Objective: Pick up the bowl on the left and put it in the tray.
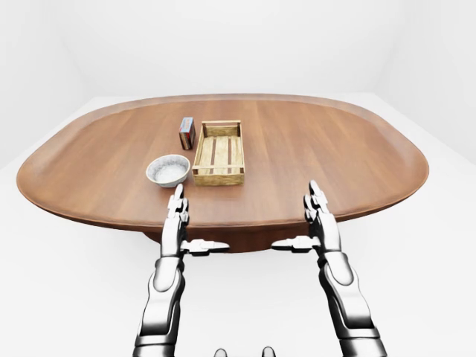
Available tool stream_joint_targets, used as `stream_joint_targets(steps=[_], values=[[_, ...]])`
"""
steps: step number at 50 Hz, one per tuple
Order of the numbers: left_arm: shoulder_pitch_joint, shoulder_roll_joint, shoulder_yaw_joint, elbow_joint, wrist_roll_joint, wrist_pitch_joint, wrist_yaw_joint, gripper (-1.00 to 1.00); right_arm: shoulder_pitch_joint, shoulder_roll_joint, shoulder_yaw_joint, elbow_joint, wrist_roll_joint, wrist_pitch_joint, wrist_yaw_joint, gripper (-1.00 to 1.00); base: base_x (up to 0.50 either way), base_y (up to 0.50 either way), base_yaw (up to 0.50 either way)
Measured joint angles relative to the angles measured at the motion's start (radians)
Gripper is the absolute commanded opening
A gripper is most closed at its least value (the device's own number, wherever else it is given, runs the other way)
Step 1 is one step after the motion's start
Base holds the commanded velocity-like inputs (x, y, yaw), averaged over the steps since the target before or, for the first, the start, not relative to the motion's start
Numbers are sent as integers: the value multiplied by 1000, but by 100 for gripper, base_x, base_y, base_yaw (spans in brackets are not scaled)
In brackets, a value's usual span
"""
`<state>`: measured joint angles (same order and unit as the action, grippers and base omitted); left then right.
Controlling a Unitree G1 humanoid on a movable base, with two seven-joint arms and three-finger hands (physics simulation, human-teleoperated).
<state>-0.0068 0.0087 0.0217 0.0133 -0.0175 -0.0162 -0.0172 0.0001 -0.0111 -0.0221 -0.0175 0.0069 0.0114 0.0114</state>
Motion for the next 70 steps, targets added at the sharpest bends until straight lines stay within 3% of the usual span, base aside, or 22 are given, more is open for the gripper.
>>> stream_joint_targets(steps=[9, 15, 21, 29, 38, 59, 70], values=[[-14, 15, 50, -8, -73, 1, -8, 100, 9, -12, -27, -10, 4, -7, 16, 100, 0, 0, 0], [-24, 35, 95, -43, -127, 19, -10, 100, 24, -14, -34, -44, -1, 6, 19, 100, 0, 0, 0], [-13, 39, 91, -62, -114, 30, -20, 100, 20, -10, -31, -39, -1, 1, 19, 100, 0, 0, 0], [2, 39, 86, -82, -113, 16, -44, 100, 24, -8, -28, -42, -8, 2, 17, 100, 0, 0, 0], [8, 43, 98, -120, -139, 18, -67, 100, 40, -8, -26, -77, -18, 17, 18, 100, 0, 0, 0], [-67, 103, 222, -172, -268, 97, -65, 100, 111, -1, -8, -238, -53, 76, 28, 100, 0, 0, 0], [-109, 143, 277, -152, -322, 103, -55, 100, 224, 2, 34, -465, -76, 76, 48, 100, 0, 0, 0]])
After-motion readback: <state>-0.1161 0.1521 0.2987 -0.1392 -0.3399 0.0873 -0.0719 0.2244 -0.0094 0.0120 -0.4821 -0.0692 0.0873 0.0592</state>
